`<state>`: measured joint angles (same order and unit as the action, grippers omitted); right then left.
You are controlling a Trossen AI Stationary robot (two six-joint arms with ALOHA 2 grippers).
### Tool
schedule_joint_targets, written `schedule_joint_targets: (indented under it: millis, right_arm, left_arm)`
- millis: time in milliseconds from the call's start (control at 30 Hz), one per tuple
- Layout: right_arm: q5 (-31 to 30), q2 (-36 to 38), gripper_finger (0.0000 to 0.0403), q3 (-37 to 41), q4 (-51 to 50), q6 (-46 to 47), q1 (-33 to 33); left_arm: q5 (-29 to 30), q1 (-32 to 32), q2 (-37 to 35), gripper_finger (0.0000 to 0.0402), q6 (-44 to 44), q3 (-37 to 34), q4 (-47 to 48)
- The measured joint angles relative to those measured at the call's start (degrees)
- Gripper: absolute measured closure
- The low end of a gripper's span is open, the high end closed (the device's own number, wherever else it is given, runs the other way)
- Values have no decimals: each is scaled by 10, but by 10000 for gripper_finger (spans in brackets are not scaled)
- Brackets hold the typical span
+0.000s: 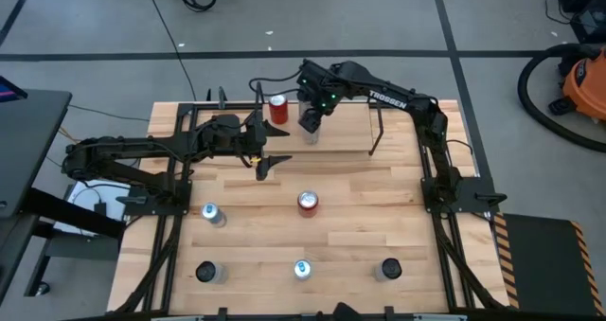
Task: Place canned beverage on shelf
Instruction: Put the white yellow soda can aligned with the other white yellow soda can on the shelf
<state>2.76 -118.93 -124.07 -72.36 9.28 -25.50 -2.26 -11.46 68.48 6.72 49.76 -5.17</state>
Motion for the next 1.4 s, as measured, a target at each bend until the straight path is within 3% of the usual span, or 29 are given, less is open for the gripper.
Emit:
schedule_joint_targets:
  millis: [333, 567, 833, 1400]
  right_arm:
    - [2, 0, 137, 0, -3, -117, 0]
    - [8, 0, 122, 0, 2, -200, 0]
    - [73, 0, 121, 0, 3, -236, -1]
    - [39, 0, 121, 0, 11, -305, -3]
  left_arm:
    - [0, 0, 0, 79, 0, 0, 1]
    - [0, 0, 0, 79, 0, 0, 7]
    - [0, 0, 0, 79, 0, 0, 7]
    - [0, 0, 0, 79, 0, 0, 7]
